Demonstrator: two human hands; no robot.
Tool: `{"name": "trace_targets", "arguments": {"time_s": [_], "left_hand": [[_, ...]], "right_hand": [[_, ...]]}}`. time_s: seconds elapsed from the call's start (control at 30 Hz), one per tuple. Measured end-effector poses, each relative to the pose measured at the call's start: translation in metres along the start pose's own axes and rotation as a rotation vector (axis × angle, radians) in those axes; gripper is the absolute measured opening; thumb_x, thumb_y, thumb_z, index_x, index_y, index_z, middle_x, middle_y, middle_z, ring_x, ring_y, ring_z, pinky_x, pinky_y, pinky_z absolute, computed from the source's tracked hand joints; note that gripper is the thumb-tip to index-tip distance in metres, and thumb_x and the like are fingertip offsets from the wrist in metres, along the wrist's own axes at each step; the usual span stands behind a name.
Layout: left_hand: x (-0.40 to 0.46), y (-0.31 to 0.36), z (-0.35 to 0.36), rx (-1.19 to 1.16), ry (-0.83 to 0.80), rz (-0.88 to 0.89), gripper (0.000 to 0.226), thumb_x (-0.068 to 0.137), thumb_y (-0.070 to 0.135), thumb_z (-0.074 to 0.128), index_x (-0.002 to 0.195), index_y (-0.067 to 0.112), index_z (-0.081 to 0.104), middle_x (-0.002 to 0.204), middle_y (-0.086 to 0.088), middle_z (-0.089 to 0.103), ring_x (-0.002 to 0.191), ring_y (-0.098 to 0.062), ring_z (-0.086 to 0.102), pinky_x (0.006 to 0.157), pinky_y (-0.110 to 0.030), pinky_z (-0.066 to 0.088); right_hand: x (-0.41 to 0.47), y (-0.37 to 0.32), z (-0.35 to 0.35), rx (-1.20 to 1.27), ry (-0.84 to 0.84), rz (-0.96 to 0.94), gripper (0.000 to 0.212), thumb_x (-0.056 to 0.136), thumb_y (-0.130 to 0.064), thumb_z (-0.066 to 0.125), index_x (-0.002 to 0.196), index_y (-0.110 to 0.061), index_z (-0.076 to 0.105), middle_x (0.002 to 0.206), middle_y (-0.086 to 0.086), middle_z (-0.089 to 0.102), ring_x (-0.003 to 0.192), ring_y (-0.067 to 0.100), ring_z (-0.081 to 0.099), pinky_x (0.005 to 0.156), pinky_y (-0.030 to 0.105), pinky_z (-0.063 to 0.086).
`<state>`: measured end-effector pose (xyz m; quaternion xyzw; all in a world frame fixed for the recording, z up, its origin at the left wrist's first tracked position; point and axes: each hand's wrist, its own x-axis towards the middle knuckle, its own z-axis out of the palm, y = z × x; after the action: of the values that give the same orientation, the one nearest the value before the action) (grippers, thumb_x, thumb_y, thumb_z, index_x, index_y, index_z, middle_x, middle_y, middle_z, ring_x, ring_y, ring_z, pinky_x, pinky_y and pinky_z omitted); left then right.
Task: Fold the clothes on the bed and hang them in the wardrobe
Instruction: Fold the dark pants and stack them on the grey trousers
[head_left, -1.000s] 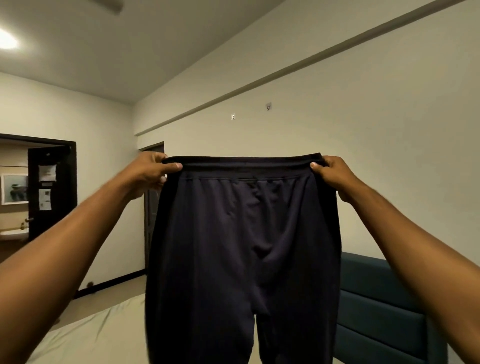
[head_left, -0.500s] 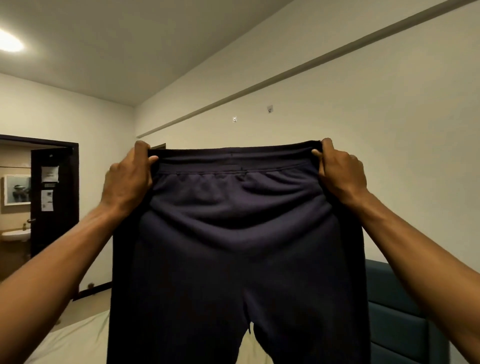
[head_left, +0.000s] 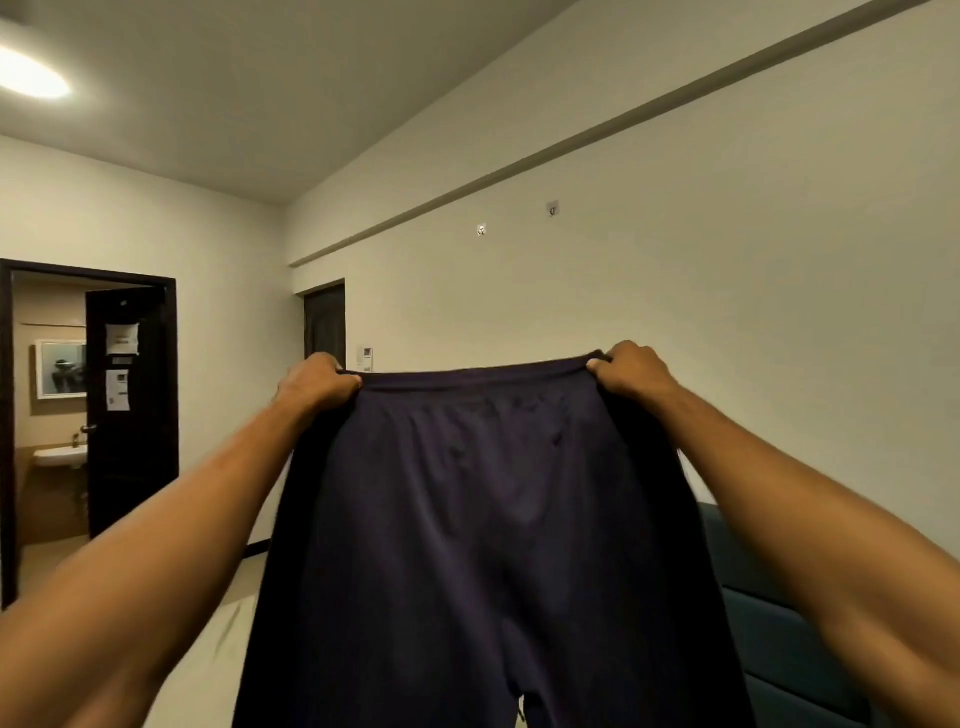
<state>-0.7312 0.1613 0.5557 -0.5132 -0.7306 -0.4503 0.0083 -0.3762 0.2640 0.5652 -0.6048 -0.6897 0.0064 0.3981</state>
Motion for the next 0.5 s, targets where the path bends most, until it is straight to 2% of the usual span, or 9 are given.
{"name": "trace_targets", "arguments": {"time_s": [0.07, 0.13, 0.2, 0.27, 0.33, 0.4, 0.5], "left_hand": [[-0.002, 0.003, 0.009, -0.252, -0.087, -0.14, 0.025, 0.09, 0.025, 0.064, 0.1, 0.002, 0.063, 0.108, -0.018, 0.067, 0.095, -0.032, 0.065, 0.092, -0.045, 0.055], [-0.01, 0.015, 0.009, -0.412, -0.145, -0.18, 0.031, 0.091, 0.024, 0.063, 0.113, 0.001, 0.06, 0.112, -0.016, 0.065, 0.098, -0.031, 0.064, 0.09, -0.044, 0.055], [-0.021, 0.033, 0.009, -0.513, -0.23, -0.163, 0.026, 0.096, 0.025, 0.06, 0.112, 0.004, 0.06, 0.106, -0.014, 0.064, 0.09, -0.026, 0.063, 0.074, -0.036, 0.054], [-0.032, 0.051, 0.009, -0.61, -0.302, -0.127, 0.021, 0.098, 0.026, 0.057, 0.107, 0.007, 0.061, 0.098, -0.011, 0.064, 0.083, -0.022, 0.061, 0.064, -0.031, 0.05], [-0.047, 0.071, 0.01, -0.694, -0.346, -0.09, 0.016, 0.099, 0.025, 0.057, 0.098, 0.009, 0.061, 0.087, -0.008, 0.064, 0.074, -0.018, 0.061, 0.059, -0.029, 0.051], [-0.058, 0.091, 0.013, -0.73, -0.368, -0.064, 0.015, 0.099, 0.021, 0.057, 0.093, 0.007, 0.061, 0.077, -0.009, 0.065, 0.063, -0.018, 0.065, 0.054, -0.028, 0.055], [-0.072, 0.113, 0.013, -0.778, -0.374, -0.049, 0.013, 0.099, 0.014, 0.058, 0.098, 0.002, 0.063, 0.077, -0.015, 0.067, 0.06, -0.023, 0.07, 0.056, -0.031, 0.06]], "right_hand": [[0.0, -0.005, 0.012, 0.151, -0.011, 0.058, 0.03, 0.092, -0.037, 0.053, 0.097, -0.009, 0.062, 0.107, 0.013, 0.066, 0.088, 0.031, 0.061, 0.066, 0.031, 0.045], [-0.003, -0.017, 0.017, 0.254, 0.014, 0.054, 0.029, 0.092, -0.035, 0.051, 0.093, -0.008, 0.062, 0.098, 0.01, 0.066, 0.081, 0.027, 0.061, 0.059, 0.029, 0.042], [-0.009, -0.033, 0.017, 0.319, 0.022, -0.009, 0.031, 0.094, -0.038, 0.051, 0.092, -0.009, 0.063, 0.092, 0.007, 0.065, 0.083, 0.026, 0.062, 0.064, 0.031, 0.045], [-0.02, -0.052, 0.016, 0.343, 0.029, -0.117, 0.033, 0.096, -0.039, 0.052, 0.086, -0.009, 0.063, 0.084, 0.004, 0.063, 0.081, 0.026, 0.062, 0.064, 0.03, 0.043], [-0.033, -0.071, 0.017, 0.345, 0.041, -0.219, 0.035, 0.097, -0.039, 0.051, 0.081, -0.01, 0.061, 0.08, 0.004, 0.063, 0.078, 0.026, 0.061, 0.063, 0.031, 0.04], [-0.045, -0.091, 0.02, 0.367, 0.045, -0.302, 0.035, 0.097, -0.039, 0.052, 0.084, -0.009, 0.063, 0.084, 0.006, 0.066, 0.079, 0.026, 0.061, 0.066, 0.034, 0.044], [-0.059, -0.109, 0.02, 0.377, 0.082, -0.379, 0.032, 0.098, -0.039, 0.053, 0.094, -0.011, 0.068, 0.093, 0.008, 0.069, 0.085, 0.027, 0.062, 0.075, 0.038, 0.049]]}}
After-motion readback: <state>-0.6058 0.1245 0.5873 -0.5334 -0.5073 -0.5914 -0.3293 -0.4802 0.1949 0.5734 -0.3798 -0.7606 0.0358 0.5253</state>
